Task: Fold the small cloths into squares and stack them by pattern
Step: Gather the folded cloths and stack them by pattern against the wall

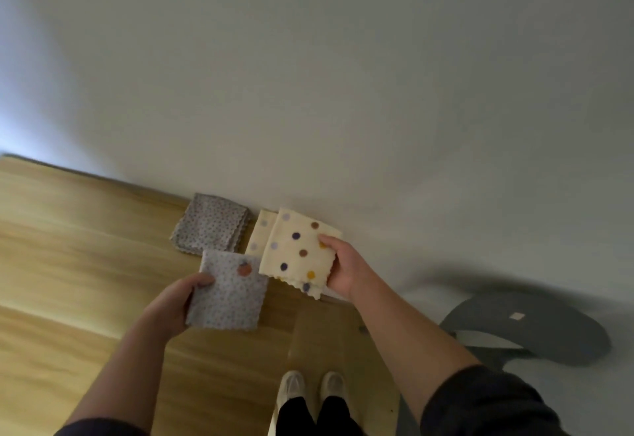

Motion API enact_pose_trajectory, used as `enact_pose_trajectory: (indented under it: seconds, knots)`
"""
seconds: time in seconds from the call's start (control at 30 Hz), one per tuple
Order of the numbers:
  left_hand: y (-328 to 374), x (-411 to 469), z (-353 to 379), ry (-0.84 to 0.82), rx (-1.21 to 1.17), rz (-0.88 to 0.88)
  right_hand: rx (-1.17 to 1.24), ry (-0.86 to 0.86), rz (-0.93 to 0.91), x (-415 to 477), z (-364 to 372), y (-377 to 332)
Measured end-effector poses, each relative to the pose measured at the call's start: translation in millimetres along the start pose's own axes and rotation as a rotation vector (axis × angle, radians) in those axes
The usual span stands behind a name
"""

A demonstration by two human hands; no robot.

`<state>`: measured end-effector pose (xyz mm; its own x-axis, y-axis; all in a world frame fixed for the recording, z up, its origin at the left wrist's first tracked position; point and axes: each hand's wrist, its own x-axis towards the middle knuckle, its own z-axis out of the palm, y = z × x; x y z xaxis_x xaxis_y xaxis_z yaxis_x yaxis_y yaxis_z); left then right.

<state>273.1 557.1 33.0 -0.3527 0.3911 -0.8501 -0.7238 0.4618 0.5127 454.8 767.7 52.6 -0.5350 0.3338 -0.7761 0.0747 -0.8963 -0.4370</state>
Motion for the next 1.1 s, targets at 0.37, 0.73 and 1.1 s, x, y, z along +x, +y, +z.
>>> enact_pose_trajectory:
  seconds: [0.37, 0.73, 1.1]
  knots:
    - [48, 17, -22, 0.002, -0.053, 0.035, -0.077, 0.069, 0.075, 49, 21, -15]
    - [58, 26, -33, 0.007, -0.076, 0.042, -0.12, 0.051, 0.124, 64, 39, -8]
    - [61, 26, -31, -0.016, -0.088, 0.04, -0.12, 0.156, 0.107, 76, 36, -3]
